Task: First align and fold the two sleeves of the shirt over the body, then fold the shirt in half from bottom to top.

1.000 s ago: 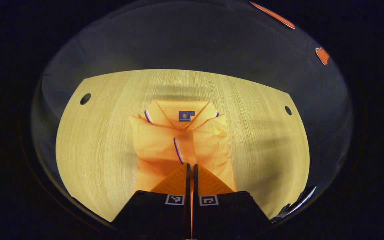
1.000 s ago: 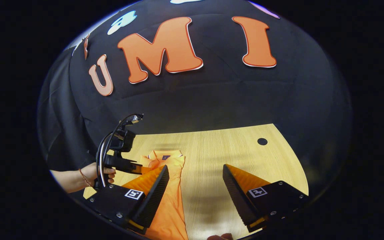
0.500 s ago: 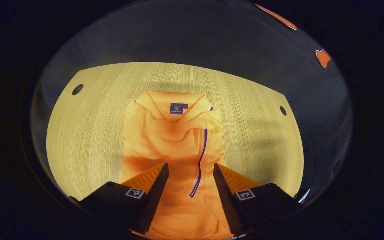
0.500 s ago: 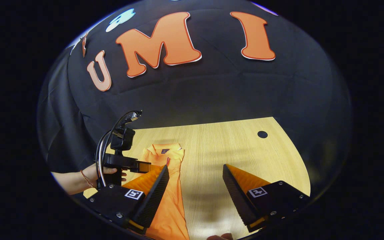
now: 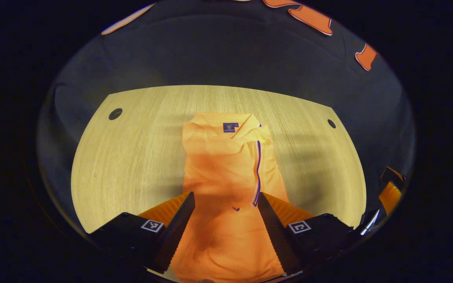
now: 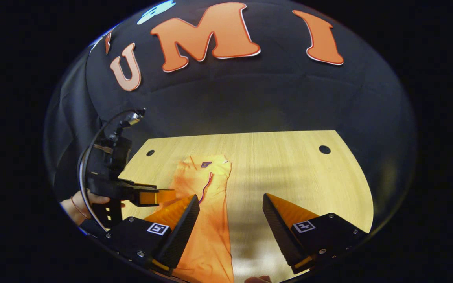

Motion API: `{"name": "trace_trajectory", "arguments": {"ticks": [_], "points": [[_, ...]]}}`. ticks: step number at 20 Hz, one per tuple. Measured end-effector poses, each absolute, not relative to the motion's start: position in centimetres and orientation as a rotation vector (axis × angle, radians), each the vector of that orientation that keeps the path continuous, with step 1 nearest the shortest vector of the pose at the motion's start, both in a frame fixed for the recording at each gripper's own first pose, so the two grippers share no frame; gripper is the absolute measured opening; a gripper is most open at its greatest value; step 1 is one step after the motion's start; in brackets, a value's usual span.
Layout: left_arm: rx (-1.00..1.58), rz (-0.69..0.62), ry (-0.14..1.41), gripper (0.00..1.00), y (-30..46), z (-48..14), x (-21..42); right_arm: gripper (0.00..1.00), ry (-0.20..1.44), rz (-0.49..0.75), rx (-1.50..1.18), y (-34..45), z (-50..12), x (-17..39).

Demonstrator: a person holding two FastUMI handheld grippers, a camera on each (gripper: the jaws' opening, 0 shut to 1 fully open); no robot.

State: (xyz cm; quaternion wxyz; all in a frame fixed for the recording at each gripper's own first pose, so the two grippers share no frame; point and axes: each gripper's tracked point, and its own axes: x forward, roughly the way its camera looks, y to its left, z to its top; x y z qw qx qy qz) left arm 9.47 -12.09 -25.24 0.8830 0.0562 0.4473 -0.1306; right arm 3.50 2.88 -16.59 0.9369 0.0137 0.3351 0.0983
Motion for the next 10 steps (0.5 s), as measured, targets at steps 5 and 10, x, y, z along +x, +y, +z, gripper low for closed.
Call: {"name": "trace_trajectory", "arguments": {"ticks": [5,10], "points": [[0.152,-0.229,0.893,0.99,-6.0,-23.6,5.2,0.99,0.820,0.178,-0.008,4.5,-21.1,0.9],[0.136,-0.217,0.959,0.99,-1.6,-25.4,-0.7,0.99,0.998,0.160,-0.085,4.5,-26.1,-4.9]]}}
